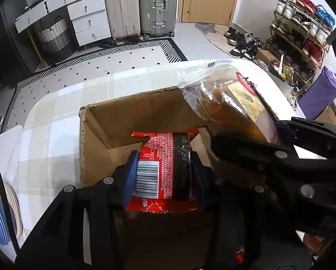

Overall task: Organize snacks
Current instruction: 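Carry both snacks over the SF box and open both tools to drop them, then withdraw both tools from the box back toward the snack pile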

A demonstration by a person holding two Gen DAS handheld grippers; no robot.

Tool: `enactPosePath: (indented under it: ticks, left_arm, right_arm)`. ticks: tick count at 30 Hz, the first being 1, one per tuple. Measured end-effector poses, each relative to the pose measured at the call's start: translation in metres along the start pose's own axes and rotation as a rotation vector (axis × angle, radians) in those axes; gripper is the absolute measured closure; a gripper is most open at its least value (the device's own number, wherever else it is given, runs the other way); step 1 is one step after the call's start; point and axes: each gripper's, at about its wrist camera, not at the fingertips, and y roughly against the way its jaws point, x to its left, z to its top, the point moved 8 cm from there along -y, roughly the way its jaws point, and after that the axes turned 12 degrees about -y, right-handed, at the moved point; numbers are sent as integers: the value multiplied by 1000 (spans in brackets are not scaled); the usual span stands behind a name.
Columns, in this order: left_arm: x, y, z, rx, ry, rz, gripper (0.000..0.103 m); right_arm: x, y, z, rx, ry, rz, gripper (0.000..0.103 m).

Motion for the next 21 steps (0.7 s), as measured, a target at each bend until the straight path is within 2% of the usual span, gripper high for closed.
enactPosePath:
  ticks: [15, 16, 19, 21]
  left_arm:
    - [6, -6, -2, 13, -31, 8, 58]
    - [6, -6, -3, 18, -31, 17, 56]
    - [6, -5, -5, 26, -33, 20, 32]
    - [3, 0, -3, 5, -46, 20, 27]
  right_arm:
    - [2, 1, -7, -3, 31, -40, 65]
    - [1, 2, -7, -5, 29, -41, 65]
    - [-2, 5, -6, -13, 16, -39, 64]
    - [-2, 7, -7, -12, 16, -41, 64]
